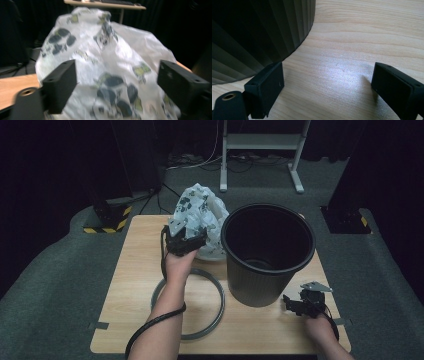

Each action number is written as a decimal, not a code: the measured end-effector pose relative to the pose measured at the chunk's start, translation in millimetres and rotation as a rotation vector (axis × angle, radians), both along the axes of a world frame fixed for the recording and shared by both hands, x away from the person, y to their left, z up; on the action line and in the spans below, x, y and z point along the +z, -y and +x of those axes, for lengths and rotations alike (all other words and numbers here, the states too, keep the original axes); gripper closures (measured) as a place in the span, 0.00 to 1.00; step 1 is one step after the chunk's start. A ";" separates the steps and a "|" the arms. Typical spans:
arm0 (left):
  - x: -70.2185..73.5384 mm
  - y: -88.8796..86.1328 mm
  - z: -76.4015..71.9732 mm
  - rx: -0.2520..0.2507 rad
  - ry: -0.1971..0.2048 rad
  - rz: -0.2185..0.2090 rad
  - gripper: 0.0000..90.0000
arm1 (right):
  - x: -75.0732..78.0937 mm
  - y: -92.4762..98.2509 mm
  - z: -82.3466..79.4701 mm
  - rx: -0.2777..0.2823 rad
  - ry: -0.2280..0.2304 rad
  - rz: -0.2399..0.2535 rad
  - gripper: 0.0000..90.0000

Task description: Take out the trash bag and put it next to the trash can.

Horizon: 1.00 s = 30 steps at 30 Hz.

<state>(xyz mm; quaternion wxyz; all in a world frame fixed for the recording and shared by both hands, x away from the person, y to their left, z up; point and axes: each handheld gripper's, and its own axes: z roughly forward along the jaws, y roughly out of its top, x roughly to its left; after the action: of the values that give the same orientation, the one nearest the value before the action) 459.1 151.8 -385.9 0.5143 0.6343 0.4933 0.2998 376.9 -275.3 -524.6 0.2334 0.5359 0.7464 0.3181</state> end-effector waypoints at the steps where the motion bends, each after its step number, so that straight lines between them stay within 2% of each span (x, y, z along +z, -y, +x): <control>1: -1.9 -2.5 -2.7 -0.003 -0.003 -0.003 0.17 | 0.0 -0.1 0.2 -0.001 -0.001 0.001 0.12; 3: -5.5 -5.9 -8.0 -0.006 -0.017 -0.015 0.16 | 0.0 -0.3 0.4 -0.002 -0.001 0.001 0.12; 13: -17.6 -18.6 -30.8 -0.014 -0.048 0.039 0.16 | -0.1 -0.7 1.0 -0.005 -0.001 0.001 0.12; 16: -18.7 -24.4 -41.0 -0.035 -0.083 0.055 0.16 | -0.1 -0.7 1.0 -0.006 -0.001 0.002 0.12; 17: -19.7 -25.2 -44.1 -0.033 -0.083 0.044 0.16 | -0.1 -0.7 1.1 -0.006 -0.001 0.000 0.12; 20: -20.7 -30.9 -54.1 -0.041 -0.100 0.051 0.15 | 0.0 -0.5 1.4 -0.005 -0.002 0.000 0.12; 21: -20.3 -34.2 -57.9 -0.046 -0.116 0.068 0.15 | 0.0 -0.5 1.5 -0.005 -0.002 0.000 0.12; 22: -21.6 -35.3 -60.4 -0.039 -0.115 0.052 0.15 | 0.0 -0.3 1.7 -0.002 0.000 -0.003 0.12; 26: -26.8 -46.5 -70.5 -0.027 -0.161 0.021 0.15 | -0.1 -0.4 1.6 -0.003 0.000 0.000 0.12; 30: -33.9 -56.4 -81.2 -0.020 -0.192 0.048 0.15 | 0.0 -0.4 1.6 -0.004 -0.001 -0.001 0.12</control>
<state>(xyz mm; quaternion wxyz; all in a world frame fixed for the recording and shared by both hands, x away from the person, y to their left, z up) 377.8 208.2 -419.8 0.4522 0.6773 0.5264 0.2441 378.5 -274.9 -524.7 0.2340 0.5372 0.7458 0.3169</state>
